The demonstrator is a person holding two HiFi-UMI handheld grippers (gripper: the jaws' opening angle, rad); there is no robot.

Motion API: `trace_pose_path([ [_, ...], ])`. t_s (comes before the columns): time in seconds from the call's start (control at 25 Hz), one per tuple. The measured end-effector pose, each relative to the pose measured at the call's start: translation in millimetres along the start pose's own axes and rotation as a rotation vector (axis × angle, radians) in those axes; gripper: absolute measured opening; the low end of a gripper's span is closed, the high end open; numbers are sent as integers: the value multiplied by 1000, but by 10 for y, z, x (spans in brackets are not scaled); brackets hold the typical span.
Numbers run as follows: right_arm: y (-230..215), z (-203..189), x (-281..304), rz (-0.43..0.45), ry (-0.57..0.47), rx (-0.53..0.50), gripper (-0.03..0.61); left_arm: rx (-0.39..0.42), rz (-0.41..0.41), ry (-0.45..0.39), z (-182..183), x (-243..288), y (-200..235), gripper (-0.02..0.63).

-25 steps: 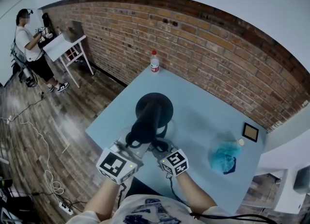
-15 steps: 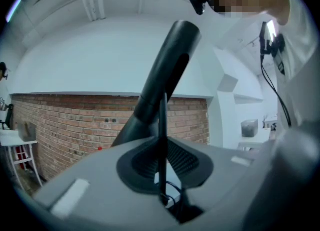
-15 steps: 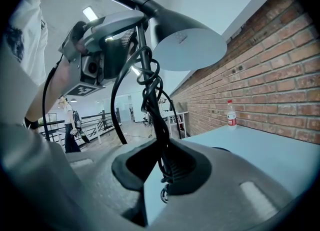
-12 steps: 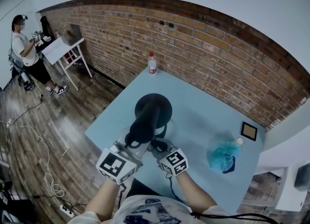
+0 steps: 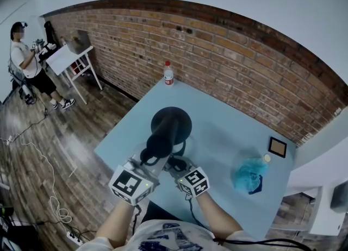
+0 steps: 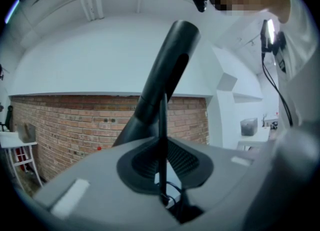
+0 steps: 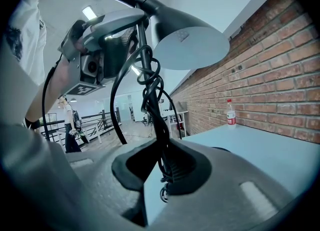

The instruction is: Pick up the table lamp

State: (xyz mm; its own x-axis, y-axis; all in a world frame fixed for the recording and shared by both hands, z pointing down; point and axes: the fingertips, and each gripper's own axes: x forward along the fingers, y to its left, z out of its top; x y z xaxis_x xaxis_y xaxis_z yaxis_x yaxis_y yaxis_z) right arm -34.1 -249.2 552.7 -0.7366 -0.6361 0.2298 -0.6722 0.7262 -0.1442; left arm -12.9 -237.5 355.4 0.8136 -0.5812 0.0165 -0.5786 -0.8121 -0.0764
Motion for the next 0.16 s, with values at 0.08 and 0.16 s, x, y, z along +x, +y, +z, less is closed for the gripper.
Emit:
trace_pose_path([
  [0.08,8,-19,-16,-1,2,1,54,0,-6,6,-12,4,-26,35],
  [0.16,23,-39,-33,-4,5,2,54,-1,-13,11,-28,-1,-58,35],
])
